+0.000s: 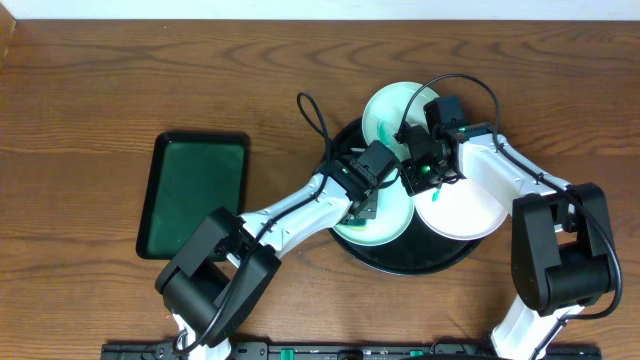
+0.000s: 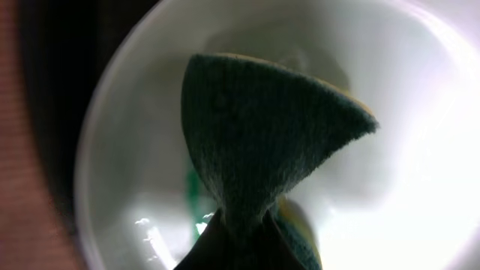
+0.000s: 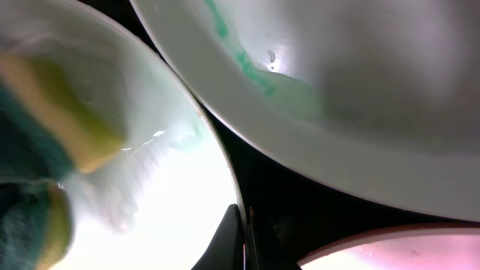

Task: Clean dirty plates on tray and stack at the side
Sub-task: 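Scrub the front green plate with the sponge in the left gripper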

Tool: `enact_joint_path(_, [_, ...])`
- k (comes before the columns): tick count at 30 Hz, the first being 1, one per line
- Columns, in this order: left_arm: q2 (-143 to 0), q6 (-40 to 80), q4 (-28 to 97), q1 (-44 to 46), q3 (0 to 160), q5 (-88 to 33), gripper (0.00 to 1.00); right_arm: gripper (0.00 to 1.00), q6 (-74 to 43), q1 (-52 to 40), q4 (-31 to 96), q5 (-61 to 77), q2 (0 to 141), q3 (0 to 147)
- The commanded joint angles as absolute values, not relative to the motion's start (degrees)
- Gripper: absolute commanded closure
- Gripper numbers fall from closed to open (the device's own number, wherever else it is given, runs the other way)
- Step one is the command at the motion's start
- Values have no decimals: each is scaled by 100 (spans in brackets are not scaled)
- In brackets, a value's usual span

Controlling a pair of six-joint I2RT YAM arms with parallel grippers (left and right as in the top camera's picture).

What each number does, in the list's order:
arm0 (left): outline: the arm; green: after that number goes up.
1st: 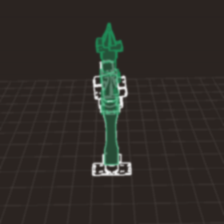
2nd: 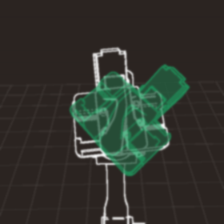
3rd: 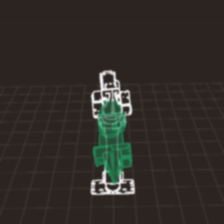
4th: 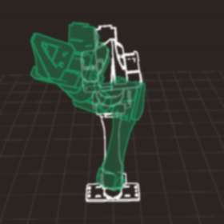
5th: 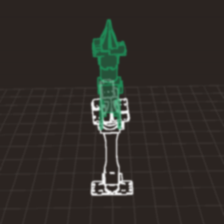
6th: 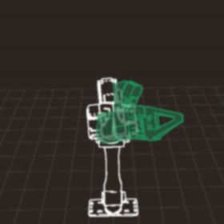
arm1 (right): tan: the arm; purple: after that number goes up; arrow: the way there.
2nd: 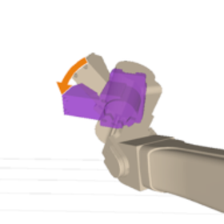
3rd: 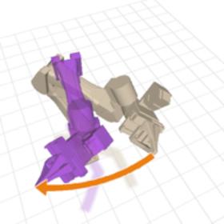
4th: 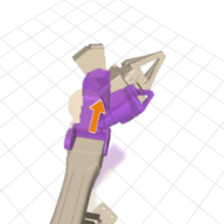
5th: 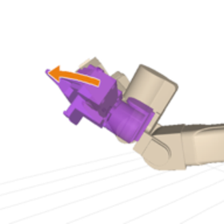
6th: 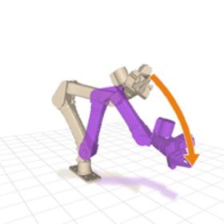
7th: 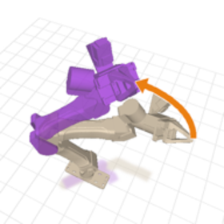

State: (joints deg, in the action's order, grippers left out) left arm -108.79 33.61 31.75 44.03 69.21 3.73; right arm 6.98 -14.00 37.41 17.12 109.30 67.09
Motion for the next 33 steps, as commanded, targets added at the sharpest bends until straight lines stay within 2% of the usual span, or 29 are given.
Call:
enact_joint_path(1, [-10899,3328,3603,4368,6847,1592,93,99,735,-1380,3697,1802,10973,6674])
enact_joint_path(6, [-10805,3326,3728,4324,6877,2276,93,99,735,-1380,3697,1800,10973,6674])
enact_joint_path(13, [-10272,3328,3441,4128,7026,2270,93,99,735,-1380,3699,1802,10973,6674])
enact_joint_path(20, [-10230,3358,2902,4080,6943,458,93,99,735,-1380,3675,1802,10973,6674])
enact_joint_path(24, [-10488,3769,2517,4108,6731,-504,93,99,733,-1380,3662,1804,10973,6674])
enact_joint_path(29, [-10943,3776,2528,4112,6683,-589,93,99,733,-1380,3664,1804,10973,6674])
enact_joint_path(33, [-11115,3597,2611,4106,6681,82,93,99,733,-1380,3667,1804,10973,6674])
